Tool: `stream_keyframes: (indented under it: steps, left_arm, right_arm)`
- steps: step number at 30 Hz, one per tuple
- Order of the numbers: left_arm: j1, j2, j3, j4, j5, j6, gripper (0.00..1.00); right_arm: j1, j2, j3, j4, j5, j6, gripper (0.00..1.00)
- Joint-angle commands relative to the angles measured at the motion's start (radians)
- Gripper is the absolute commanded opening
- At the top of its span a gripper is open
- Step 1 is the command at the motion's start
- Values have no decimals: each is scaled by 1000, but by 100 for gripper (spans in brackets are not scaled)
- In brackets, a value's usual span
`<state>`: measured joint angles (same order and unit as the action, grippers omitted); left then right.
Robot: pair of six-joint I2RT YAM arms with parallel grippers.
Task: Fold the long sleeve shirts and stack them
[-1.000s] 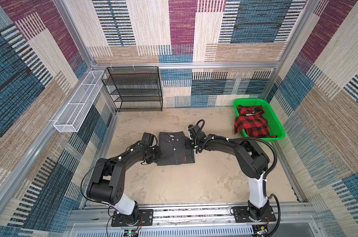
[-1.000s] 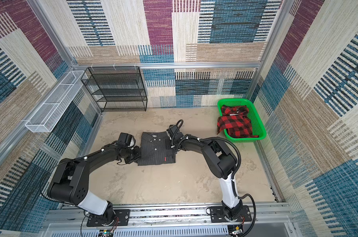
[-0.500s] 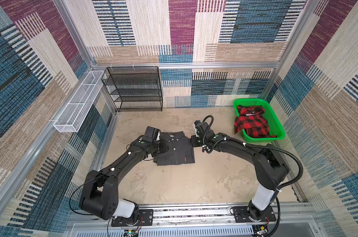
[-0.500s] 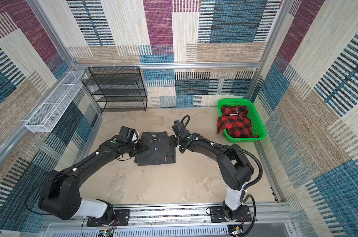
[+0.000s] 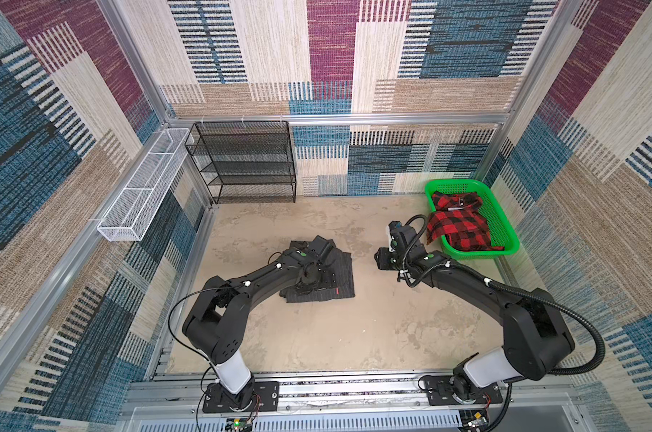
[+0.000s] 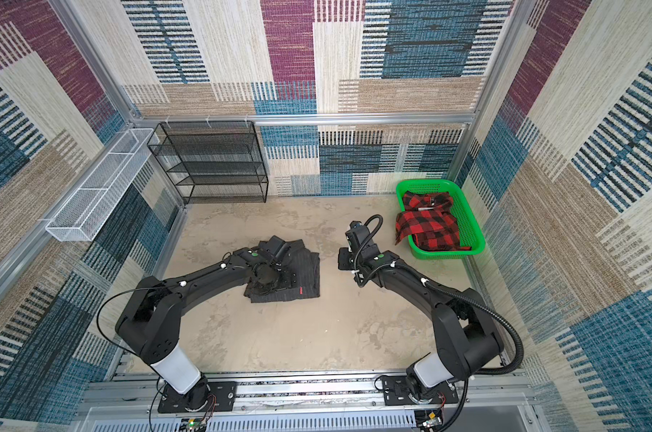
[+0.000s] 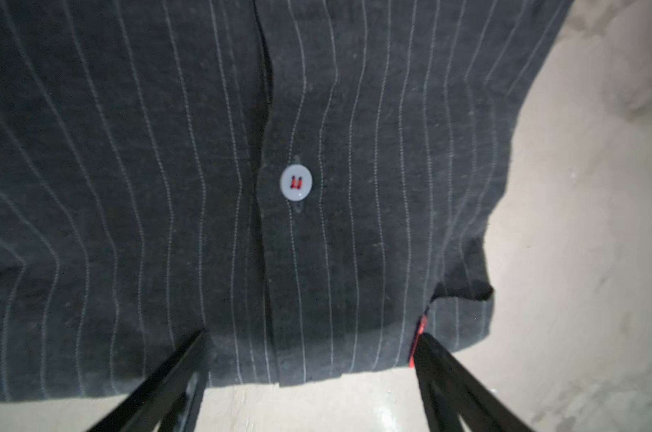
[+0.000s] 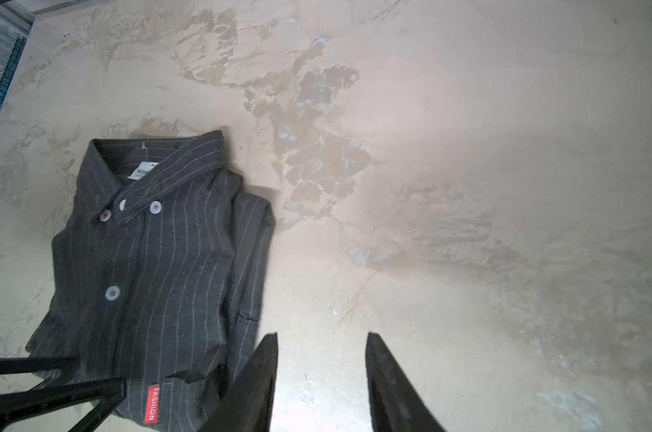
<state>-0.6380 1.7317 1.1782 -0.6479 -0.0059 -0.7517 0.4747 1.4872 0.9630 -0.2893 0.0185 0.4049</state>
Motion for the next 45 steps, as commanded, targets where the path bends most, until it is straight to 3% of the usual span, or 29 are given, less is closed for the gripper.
stream_keyframes:
  steps: [1,17,25,36,40,45]
  left_arm:
    - [-28,49,34,-85,-86,-29,87]
    - [-29,176,20,-169,-167,4,86]
    - [148,140,-19,-133,-163,105,86]
    - [385,220,172,-196,-184,408,88]
    - [406,178,217,-237,-185,420,88]
    - [354,17,183,-236,-98,323,84]
  right_arm:
    - [-20,-16,-25,40,-32,-22,42]
    - [-48,22,-25,78,-71,-22,42]
    - [-48,68,29,56,-66,-25,42]
    - [-49,138,106,35,-58,-21,42]
    - [-49,137,116,34,-69,-22,42]
    - [-48,106,91,34,-67,-23,42]
